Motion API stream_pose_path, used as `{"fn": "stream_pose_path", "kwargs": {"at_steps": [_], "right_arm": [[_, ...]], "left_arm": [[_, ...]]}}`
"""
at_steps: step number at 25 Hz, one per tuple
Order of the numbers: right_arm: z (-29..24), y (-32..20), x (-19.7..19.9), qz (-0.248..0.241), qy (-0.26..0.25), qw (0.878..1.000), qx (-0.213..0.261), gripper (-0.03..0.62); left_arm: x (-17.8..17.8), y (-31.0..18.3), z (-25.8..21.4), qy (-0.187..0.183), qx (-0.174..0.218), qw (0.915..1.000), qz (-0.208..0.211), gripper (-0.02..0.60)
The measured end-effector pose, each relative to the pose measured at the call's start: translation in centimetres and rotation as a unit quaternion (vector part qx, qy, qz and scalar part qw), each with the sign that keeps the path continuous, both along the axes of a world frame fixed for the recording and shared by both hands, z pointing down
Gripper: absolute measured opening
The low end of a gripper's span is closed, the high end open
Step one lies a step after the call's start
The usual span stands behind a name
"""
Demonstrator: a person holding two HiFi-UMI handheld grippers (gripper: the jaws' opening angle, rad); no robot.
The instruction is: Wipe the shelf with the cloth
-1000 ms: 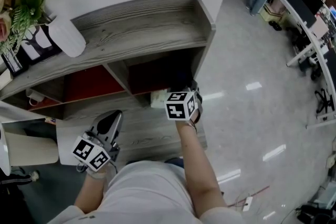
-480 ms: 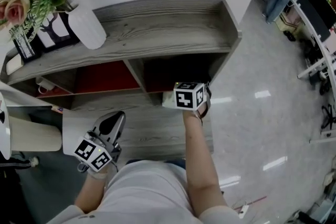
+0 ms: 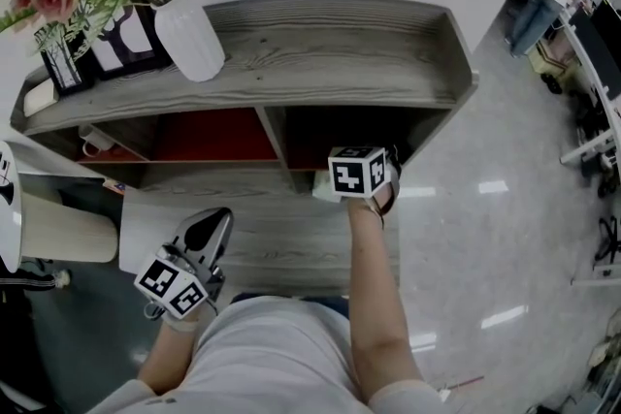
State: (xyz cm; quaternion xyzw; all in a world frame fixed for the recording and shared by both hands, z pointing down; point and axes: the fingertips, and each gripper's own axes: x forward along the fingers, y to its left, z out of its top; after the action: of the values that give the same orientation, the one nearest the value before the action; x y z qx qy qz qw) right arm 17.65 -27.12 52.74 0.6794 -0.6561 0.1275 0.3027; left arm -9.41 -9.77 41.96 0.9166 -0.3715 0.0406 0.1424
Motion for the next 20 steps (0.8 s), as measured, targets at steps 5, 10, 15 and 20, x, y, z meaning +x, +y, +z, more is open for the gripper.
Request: {"fn": "stream_pose_path", "kwargs": {"at_steps": [5,10,15,20], "right_arm": [[0.0,-1.1,-3.5,-0.048,-0.001,0.999,-0.005,0.107],[-0.2,-1.6,-6.8,-0.091,-0.003,0.996,-0.007,0.106],[-0.4,-1.7,-10.0,-0.146,0.001,0.989,-0.001,0.106],[-0.7,-2.2,-11.3,-0.163,0.007,0.986,0.017,0.107]], "left_arm": [[-0.5,0.2,0.1,0.002,-0.001,1.0000,-0.010,0.015],[-1.4,0.3,0.1,0.005,-0.002,0.9997,-0.025,0.015],[-1.9,0.2,0.4,0.005,-0.004,0.9994,-0.035,0.015],[-1.9,0.1,0.3,0.005,-0.002,0.9993,-0.038,0.015]]}}
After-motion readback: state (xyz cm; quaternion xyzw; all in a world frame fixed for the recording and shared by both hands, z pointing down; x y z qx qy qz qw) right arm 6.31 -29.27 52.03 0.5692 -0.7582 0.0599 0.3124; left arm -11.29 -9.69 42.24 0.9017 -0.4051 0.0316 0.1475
